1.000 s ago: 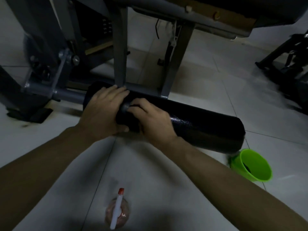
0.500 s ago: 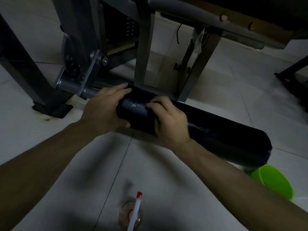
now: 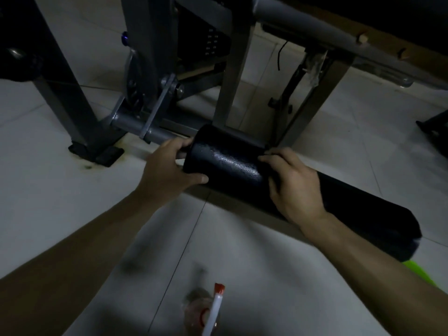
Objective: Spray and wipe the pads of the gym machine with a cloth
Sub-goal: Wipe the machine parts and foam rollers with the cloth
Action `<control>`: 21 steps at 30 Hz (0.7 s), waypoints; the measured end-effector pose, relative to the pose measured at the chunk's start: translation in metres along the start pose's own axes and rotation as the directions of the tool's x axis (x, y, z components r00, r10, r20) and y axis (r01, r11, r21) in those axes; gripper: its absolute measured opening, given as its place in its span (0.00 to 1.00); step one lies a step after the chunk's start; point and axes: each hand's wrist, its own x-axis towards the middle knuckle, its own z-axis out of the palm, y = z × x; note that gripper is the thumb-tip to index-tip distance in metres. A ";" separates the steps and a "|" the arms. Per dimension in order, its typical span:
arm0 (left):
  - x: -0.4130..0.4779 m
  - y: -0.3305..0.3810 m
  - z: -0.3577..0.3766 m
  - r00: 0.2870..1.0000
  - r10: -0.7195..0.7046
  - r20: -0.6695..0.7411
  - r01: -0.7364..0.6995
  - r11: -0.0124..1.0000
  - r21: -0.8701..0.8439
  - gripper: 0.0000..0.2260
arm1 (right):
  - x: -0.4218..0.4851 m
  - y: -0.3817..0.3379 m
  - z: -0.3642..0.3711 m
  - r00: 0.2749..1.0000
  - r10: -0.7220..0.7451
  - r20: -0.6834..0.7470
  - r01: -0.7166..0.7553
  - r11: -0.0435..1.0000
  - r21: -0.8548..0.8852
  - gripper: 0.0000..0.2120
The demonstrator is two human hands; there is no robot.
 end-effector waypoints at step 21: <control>0.012 0.021 -0.001 0.987 -0.129 0.096 0.134 0.990 -0.051 0.37 | 0.005 -0.012 0.005 0.999 0.039 -0.002 -0.039 0.999 -0.023 0.21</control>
